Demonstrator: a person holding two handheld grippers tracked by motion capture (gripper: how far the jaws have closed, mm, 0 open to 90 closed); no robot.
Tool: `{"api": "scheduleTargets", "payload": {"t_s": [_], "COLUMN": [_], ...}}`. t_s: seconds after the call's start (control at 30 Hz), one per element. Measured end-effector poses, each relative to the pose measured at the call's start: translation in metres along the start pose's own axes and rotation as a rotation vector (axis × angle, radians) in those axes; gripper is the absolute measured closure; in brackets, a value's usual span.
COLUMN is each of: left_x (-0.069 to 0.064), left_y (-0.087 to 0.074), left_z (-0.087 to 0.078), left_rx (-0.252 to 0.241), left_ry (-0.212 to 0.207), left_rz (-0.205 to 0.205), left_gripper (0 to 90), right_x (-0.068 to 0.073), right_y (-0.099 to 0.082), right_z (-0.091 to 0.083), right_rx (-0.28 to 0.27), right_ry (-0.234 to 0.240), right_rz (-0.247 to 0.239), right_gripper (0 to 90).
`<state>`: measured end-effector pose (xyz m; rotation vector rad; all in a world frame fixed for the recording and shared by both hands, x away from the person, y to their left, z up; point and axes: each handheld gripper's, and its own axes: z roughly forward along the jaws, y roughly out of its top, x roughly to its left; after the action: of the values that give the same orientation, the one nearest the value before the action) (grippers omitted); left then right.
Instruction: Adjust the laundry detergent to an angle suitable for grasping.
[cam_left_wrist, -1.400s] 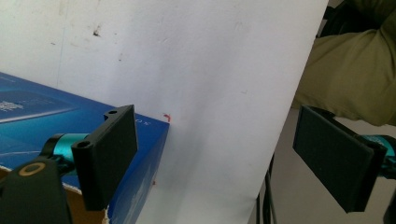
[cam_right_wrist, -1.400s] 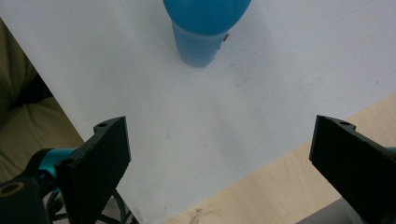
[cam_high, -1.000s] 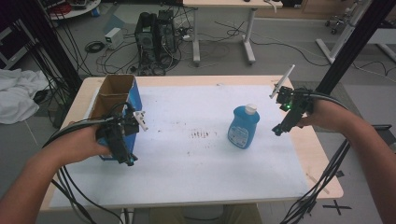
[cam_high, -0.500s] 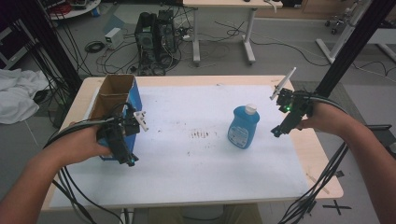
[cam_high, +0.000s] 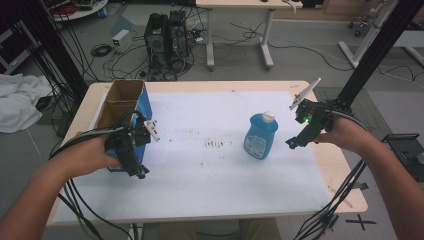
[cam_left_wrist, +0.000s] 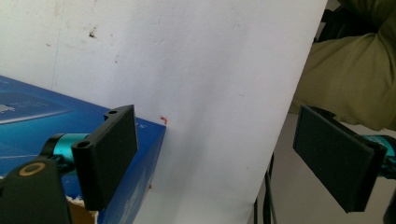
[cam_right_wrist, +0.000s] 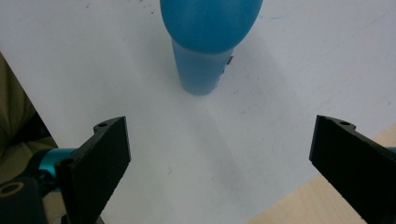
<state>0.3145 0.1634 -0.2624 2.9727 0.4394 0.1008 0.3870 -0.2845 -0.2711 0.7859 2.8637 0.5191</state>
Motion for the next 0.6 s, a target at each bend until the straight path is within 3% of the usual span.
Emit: {"api": "scheduleTargets", "payload": {"t_s": [0.6], "left_x": [0.001], "left_y": [0.001], "left_z": [0.003], "left_rx": [0.006], "left_ry": [0.001], "left_rz": [0.000], "left_gripper": [14.0], "right_x": [0.000], "right_y": [-0.014], "right_z": [0.014], "right_rx": [-0.090], "right_ry": [0.013], "right_rz": [0.013], "right_gripper": [4.3]}}
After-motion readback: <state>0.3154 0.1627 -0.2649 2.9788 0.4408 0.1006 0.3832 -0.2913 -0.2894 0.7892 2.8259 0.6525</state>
